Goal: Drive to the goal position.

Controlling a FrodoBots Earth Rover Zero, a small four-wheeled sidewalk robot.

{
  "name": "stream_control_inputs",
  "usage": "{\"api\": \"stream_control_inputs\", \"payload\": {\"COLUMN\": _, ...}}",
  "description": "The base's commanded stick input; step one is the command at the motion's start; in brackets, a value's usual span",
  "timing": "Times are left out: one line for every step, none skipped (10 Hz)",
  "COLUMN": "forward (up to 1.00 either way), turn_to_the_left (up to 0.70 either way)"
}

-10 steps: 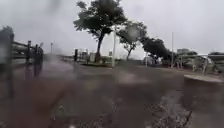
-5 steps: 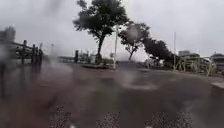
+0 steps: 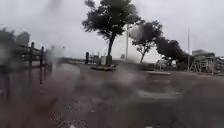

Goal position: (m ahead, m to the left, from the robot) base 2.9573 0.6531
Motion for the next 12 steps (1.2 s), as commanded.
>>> {"api": "stream_control_inputs", "payload": {"forward": 1.0, "turn_to_the_left": 0.4}}
{"api": "stream_control_inputs", "payload": {"forward": 1.0, "turn_to_the_left": 0.11}}
{"api": "stream_control_inputs", "payload": {"forward": 1.0, "turn_to_the_left": 0.0}}
{"api": "stream_control_inputs", "payload": {"forward": 1.0, "turn_to_the_left": 0.0}}
{"api": "stream_control_inputs", "payload": {"forward": 1.0, "turn_to_the_left": 0.0}}
{"api": "stream_control_inputs", "payload": {"forward": 1.0, "turn_to_the_left": 0.0}}
{"api": "stream_control_inputs", "payload": {"forward": 1.0, "turn_to_the_left": 0.0}}
{"api": "stream_control_inputs", "payload": {"forward": 1.0, "turn_to_the_left": 0.0}}
{"api": "stream_control_inputs", "payload": {"forward": 1.0, "turn_to_the_left": 0.0}}
{"api": "stream_control_inputs", "payload": {"forward": 1.0, "turn_to_the_left": 0.0}}
{"api": "stream_control_inputs", "payload": {"forward": 0.52, "turn_to_the_left": 0.0}}
{"api": "stream_control_inputs", "payload": {"forward": 0.11, "turn_to_the_left": 0.04}}
